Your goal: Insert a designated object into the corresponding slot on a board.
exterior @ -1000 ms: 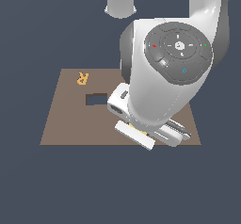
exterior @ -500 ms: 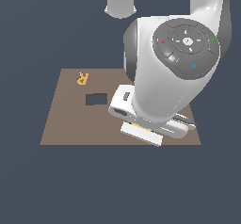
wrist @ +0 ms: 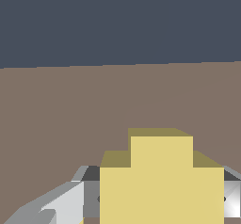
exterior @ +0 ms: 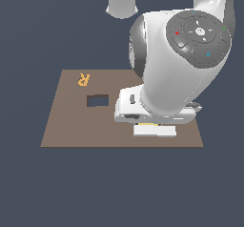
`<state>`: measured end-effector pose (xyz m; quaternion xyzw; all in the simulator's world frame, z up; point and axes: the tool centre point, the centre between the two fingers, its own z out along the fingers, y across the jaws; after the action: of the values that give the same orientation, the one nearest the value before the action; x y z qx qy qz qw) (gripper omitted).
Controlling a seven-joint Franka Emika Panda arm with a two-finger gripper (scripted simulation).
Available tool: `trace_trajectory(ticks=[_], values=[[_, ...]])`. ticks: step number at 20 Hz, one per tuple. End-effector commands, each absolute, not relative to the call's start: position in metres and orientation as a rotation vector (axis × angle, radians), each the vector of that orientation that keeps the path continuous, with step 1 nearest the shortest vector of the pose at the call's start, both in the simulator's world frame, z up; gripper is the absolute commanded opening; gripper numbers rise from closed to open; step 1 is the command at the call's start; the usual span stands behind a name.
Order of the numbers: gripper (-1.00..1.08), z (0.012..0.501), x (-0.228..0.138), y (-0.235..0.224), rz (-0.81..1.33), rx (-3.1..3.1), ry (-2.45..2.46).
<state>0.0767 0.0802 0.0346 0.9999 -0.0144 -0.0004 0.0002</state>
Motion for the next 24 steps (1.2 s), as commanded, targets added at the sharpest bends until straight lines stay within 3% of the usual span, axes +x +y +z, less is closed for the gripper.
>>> trace_trajectory(ticks=[1,24], values=[[-1.00,0.035,0.072,0.083,0.000,3.139,0.123],[-1.00,0.038,0.017,0.083,0.002,2.721,1.568]])
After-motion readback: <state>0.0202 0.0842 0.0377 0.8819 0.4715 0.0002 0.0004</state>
